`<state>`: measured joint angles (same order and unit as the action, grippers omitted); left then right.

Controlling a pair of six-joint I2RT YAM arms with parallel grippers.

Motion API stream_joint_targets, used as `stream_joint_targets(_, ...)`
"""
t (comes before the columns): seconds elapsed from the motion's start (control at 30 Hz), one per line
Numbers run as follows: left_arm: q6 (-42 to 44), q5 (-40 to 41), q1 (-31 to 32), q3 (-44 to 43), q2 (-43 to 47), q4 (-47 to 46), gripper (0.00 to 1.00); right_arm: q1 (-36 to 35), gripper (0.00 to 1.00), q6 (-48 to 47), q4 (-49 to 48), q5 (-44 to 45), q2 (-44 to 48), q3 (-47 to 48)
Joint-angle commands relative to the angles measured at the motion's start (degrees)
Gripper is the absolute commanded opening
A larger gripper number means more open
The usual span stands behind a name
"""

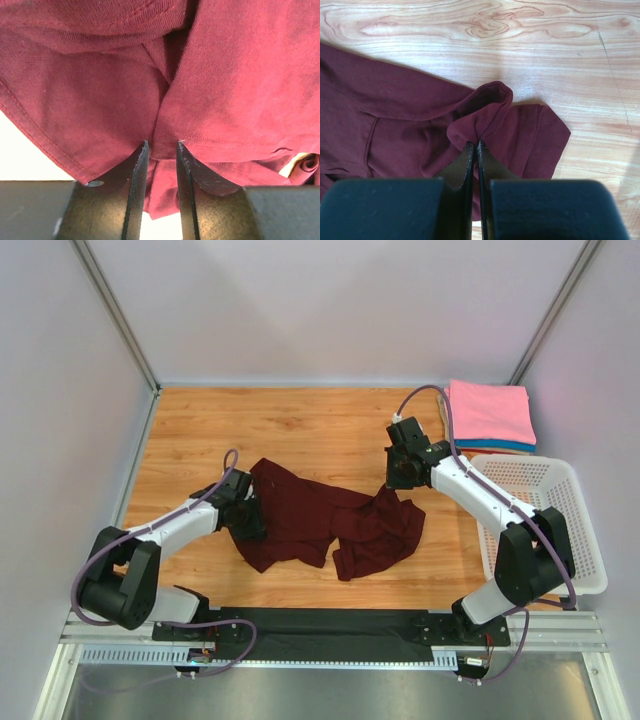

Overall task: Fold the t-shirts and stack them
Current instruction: Flatten the tshirt out

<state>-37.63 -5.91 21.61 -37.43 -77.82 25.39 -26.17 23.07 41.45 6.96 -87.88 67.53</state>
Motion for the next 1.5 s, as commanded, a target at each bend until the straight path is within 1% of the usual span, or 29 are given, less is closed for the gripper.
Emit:
stream_joint_targets(0.0,-0.4,-0.2,-0.3,-2.0,-0.5,-2.0,0.35,0.1,0.00,-0.4,-1.3,0.5,1.4,-0.2)
stream_joint_targets(0.13,-0.4,0.0,-0.3,-2.3,-0.5,-1.8,0.31,0.1,0.00,-0.3,-1.4,0.6,1.4,-0.3)
stream_joint_targets(0.2,-0.4,0.4,-0.3,-2.6,-0.4,-1.2,0.22,0.1,0.00,-0.3,-1.4,0.7,1.3,-0.3)
stream_joint_targets(0.23,-0.5,0.5,-0.3,-2.8,-0.2,-0.7,0.13,0.2,0.00,-0.3,-1.3,0.8,1.4,-0.4)
stream_joint_targets(0.33,-0.5,3.2,-0.2,-4.5,0.9,2.6,0.04,0.1,0.00,-0.2,-1.2,1.1,1.2,-0.6)
stream_joint_targets(0.37,-0.6,5.4,-0.3,-5.5,1.4,4.8,0.00,0.1,0.00,-0.1,-1.1,1.4,1.1,-0.7)
stream_joint_targets(0.43,-0.3,5.8,-0.3,-6.6,3.1,6.8,0.00,0.1,0.00,0.1,-0.5,2.1,0.5,-0.6)
stream_joint_targets(0.47,0.0,7.9,-0.3,-7.8,3.5,8.3,0.00,0.1,0.00,0.2,-0.3,2.3,0.4,-0.6)
stream_joint_targets(0.67,0.5,9.3,-0.4,-12.9,6.7,13.9,0.00,0.1,0.00,1.3,1.6,4.1,-0.3,0.1)
stream_joint_targets(0.77,1.8,10.3,-2.0,-15.8,7.5,16.8,0.00,0.2,0.00,1.7,2.8,4.0,0.0,0.6)
stream_joint_targets(0.93,4.4,9.6,-7.6,-19.0,11.0,19.3,0.00,0.2,0.01,2.2,3.5,1.7,2.2,-2.5)
stream_joint_targets(1.1,5.9,10.7,-9.1,-21.2,13.3,21.9,0.00,0.1,0.03,2.9,0.5,-4.2,4.2,-7.8)
stream_joint_targets(1.17,6.5,12.7,-9.3,-21.2,13.9,23.2,0.00,0.1,0.09,3.1,-0.1,-6.1,4.0,-8.2)
stream_joint_targets(1.2,6.6,13.7,-9.6,-20.8,14.2,24.0,0.00,0.1,0.21,3.2,0.1,-6.2,3.7,-7.9)
stream_joint_targets(1.23,6.7,14.2,-9.9,-20.5,14.6,24.3,0.00,0.1,0.25,3.6,0.5,-6.1,3.5,-7.5)
stream_joint_targets(1.3,6.6,13.9,-11.3,-19.1,17.2,23.0,0.00,0.2,0.36,6.0,1.4,-3.0,2.5,-6.7)
stream_joint_targets(1.37,7.0,12.8,-12.2,-17.1,19.8,22.0,0.00,1.0,0.39,7.9,1.8,-0.3,1.1,-5.0)
stream_joint_targets(1.47,8.4,12.7,-12.8,-16.9,19.4,22.6,0.00,4.1,0.40,13.8,4.0,1.3,-3.3,-1.5)
